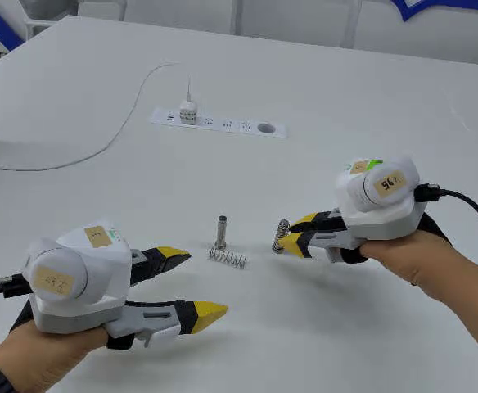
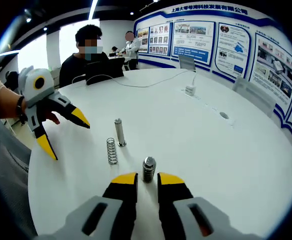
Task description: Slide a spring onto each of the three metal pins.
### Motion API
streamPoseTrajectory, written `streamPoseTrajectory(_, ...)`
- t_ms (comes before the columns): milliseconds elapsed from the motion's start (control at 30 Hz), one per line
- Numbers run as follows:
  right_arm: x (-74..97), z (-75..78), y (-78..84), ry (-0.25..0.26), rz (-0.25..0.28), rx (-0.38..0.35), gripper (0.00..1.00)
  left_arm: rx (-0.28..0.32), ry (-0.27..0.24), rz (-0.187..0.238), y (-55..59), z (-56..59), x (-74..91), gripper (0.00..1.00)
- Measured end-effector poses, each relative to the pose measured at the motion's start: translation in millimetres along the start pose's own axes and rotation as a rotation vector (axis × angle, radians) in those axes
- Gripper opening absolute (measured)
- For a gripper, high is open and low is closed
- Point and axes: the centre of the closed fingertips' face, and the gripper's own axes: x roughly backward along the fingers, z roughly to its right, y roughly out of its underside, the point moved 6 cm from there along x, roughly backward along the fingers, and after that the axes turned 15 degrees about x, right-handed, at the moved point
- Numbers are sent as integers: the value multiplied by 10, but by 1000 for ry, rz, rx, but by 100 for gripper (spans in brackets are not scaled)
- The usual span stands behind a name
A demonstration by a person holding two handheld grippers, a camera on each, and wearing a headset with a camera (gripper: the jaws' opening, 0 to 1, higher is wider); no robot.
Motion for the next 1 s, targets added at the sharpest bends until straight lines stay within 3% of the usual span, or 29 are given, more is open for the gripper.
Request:
streamPoseTrajectory(500, 58, -195, 88, -16, -8, 0, 17, -2, -2, -1, -7, 9, 3, 55)
streamPoseTrajectory(1000, 9, -397, -13, -51, 16, 20, 17, -5, -6, 2, -21, 21, 10, 55)
